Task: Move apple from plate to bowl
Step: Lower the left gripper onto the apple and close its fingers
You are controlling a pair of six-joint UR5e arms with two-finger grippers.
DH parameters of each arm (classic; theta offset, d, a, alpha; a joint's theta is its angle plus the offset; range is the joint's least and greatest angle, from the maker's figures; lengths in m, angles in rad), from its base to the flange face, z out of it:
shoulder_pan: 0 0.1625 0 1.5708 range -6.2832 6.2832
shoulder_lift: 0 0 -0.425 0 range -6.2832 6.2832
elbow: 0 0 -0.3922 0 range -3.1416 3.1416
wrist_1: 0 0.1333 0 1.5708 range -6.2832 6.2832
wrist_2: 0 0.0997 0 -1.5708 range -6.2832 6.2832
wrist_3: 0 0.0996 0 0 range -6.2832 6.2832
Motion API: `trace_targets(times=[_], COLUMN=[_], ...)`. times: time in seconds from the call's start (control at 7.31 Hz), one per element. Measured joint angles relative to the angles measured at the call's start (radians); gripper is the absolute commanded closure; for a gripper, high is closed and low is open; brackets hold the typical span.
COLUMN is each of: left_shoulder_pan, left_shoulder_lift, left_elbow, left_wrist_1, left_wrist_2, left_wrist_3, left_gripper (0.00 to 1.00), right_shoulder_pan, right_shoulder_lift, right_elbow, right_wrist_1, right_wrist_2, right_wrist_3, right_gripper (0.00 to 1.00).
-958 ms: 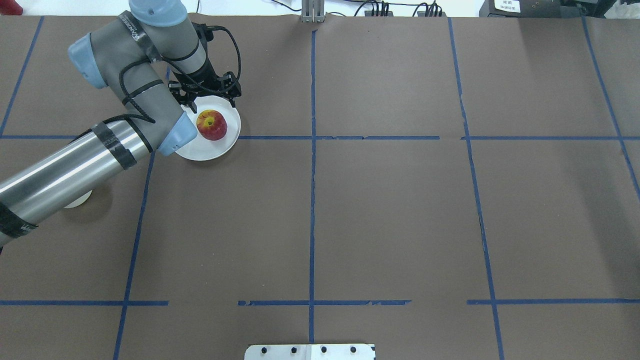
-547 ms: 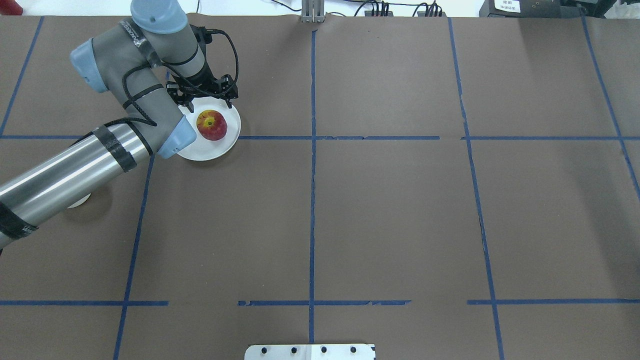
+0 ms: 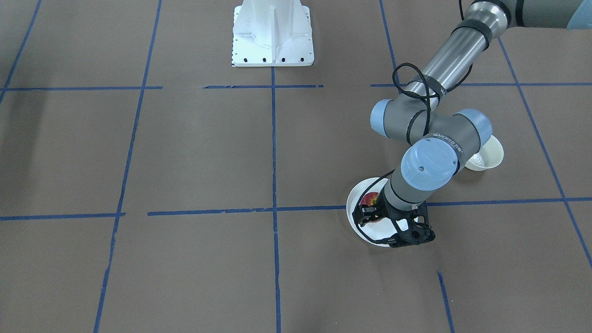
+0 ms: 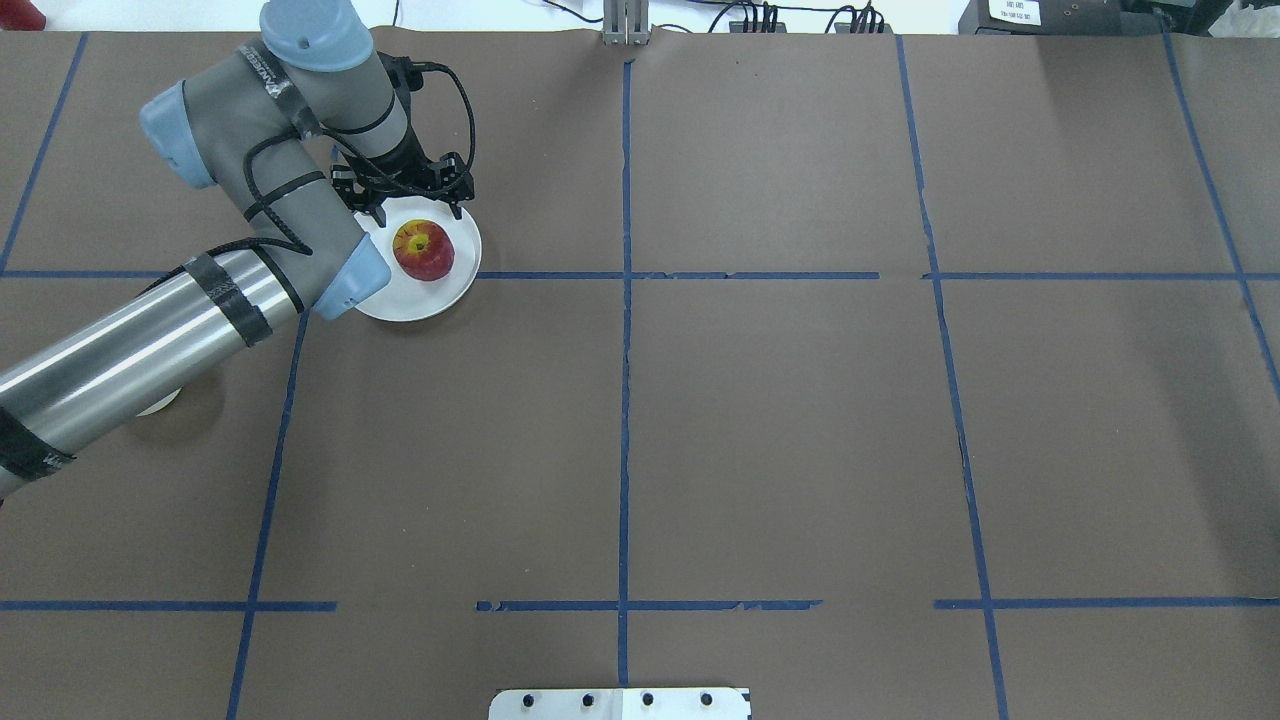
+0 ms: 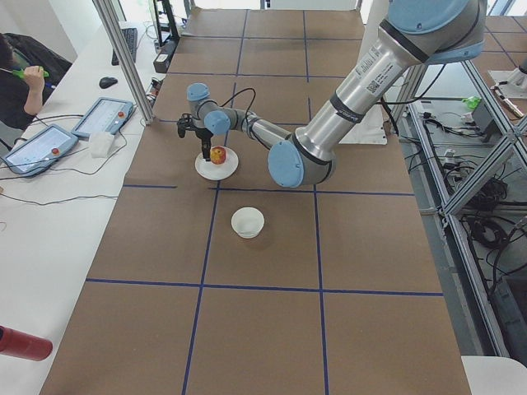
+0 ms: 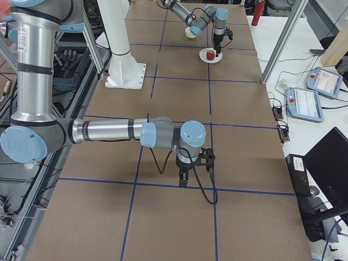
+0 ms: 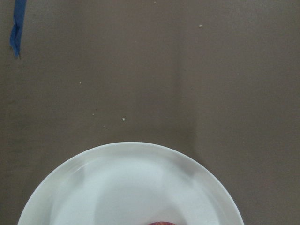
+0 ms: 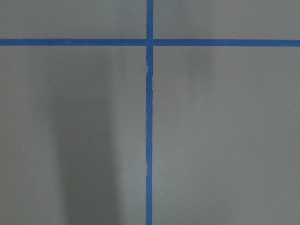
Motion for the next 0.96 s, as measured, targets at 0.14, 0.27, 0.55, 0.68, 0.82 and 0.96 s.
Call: trace_targets(times=[0.14,0.27,0.55,0.68,0.82,0.96], left_shoulder_pan=[0.0,0.004,0.024,0.032,0.039,0.045], left_shoulder_lift=[0.008,0.026,0.064,0.07,0.073,0.074], left_elbow=[-0.008,-0.028,-0.082,-0.096,-0.101,-0.103], left_wrist_1=[0.001,0.001,0.007,0.011,0.012,0.012], left_wrist_2=[-0.002,-0.004,-0.011,-0.022,-0.031,-0.035], left_wrist_3=[0.0,-0.001,-0.006,-0.01,-0.013,-0.014], left_gripper=[0.0,0.0,0.0,0.0,0.0,0.0], right_shoulder_pan=[0.0,0.0,0.0,0.0,0.0,0.0], right_shoulder_lift=[0.0,0.0,0.0,0.0,0.0,0.0], right_elbow=[0.0,0.0,0.0,0.0,0.0,0.0], right_wrist_1=[0.0,0.0,0.0,0.0,0.0,0.0], right_wrist_2=[0.0,0.0,0.0,0.0,0.0,0.0], right_wrist_3=[0.0,0.0,0.0,0.0,0.0,0.0], right_gripper=[0.0,0.0,0.0,0.0,0.0,0.0])
